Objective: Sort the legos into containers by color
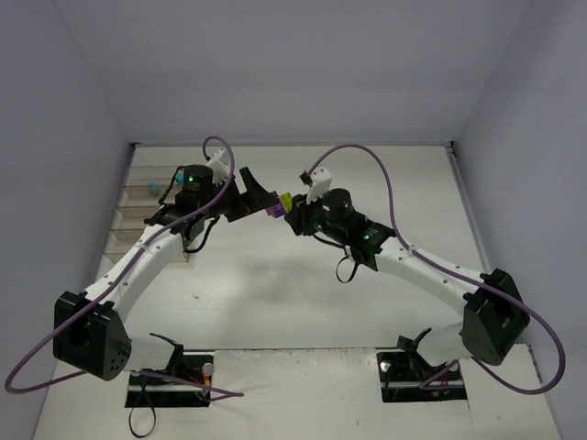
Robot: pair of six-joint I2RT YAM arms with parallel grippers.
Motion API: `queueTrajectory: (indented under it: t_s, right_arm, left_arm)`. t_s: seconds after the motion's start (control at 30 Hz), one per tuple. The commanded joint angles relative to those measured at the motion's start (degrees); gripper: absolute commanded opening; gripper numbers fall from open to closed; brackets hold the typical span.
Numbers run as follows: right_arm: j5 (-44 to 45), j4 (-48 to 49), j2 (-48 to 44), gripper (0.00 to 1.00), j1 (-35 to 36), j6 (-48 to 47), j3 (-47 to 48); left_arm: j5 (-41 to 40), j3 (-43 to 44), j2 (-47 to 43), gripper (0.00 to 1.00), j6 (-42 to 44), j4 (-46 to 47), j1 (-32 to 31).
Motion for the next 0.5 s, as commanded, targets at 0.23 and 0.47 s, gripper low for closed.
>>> queueTrajectory:
  t_s: [0.23, 0.47]
  right_arm:
    - [-2.0, 5.3, -3.4, 0.0, -0.6, 0.0, 0.6]
    - [-2.4, 5.5, -3.3, 0.0, -1.0, 0.3, 0.3]
  left_arm:
    - [-0.6, 2.3, 2.0, 0.79, -1.0, 5.5, -2.2]
    - [-0.3, 2.6, 2.3, 0.5, -0.8, 5.6, -2.3]
